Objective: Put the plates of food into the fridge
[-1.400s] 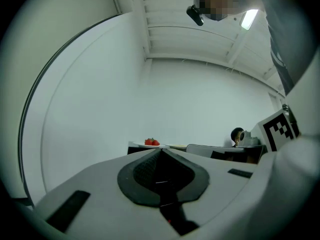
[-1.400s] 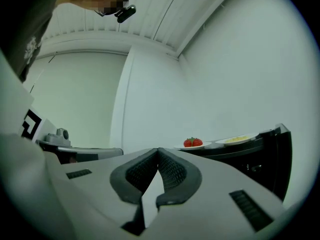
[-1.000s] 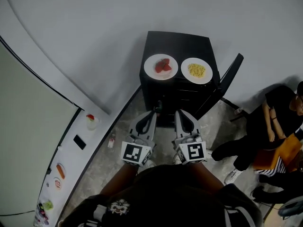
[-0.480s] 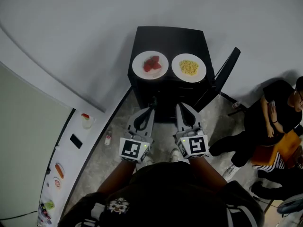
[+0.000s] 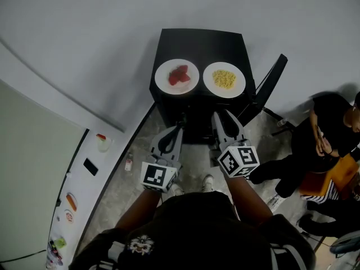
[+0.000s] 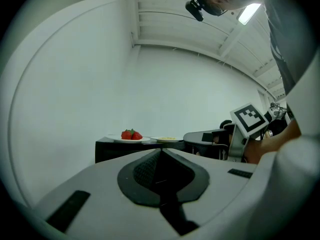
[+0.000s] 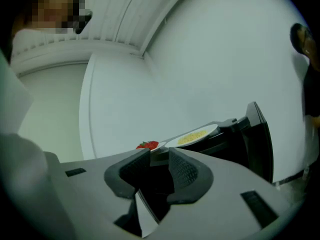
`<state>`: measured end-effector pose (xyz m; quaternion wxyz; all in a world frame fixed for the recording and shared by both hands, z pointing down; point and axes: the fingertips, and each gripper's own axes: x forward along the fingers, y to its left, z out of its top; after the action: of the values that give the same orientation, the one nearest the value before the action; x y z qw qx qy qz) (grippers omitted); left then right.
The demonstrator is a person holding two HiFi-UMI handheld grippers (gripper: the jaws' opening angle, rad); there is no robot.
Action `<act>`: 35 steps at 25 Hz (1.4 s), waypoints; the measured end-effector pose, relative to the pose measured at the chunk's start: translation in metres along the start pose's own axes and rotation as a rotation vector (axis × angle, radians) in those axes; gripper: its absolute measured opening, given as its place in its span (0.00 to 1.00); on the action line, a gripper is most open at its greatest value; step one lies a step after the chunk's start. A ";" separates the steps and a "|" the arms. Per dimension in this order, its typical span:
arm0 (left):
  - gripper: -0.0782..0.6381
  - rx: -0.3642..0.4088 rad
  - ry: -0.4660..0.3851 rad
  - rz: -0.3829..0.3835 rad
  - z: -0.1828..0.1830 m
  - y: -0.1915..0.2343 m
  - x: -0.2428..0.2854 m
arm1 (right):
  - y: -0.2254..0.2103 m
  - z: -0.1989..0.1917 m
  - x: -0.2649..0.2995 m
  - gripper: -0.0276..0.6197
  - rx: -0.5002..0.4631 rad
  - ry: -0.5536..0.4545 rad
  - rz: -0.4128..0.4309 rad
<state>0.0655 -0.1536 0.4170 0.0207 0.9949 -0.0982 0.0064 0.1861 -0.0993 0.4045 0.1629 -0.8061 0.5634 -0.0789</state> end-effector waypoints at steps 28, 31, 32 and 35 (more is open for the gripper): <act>0.14 0.000 0.001 0.026 -0.005 0.004 -0.002 | -0.078 0.003 0.041 0.21 1.038 -0.097 -0.068; 0.14 -0.005 0.002 0.032 -0.005 0.006 -0.002 | -0.076 0.003 0.043 0.16 1.055 -0.085 -0.071; 0.14 -0.006 0.003 0.031 -0.004 0.005 -0.001 | -0.076 0.003 0.043 0.14 1.056 -0.083 -0.070; 0.14 0.015 -0.023 0.021 0.004 -0.002 0.002 | -0.078 0.004 0.044 0.13 1.064 -0.082 -0.069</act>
<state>0.0677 -0.1518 0.4130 0.0120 0.9940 -0.1087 -0.0039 0.2713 -0.1156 0.4256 0.5683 -0.6325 0.4119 -0.3276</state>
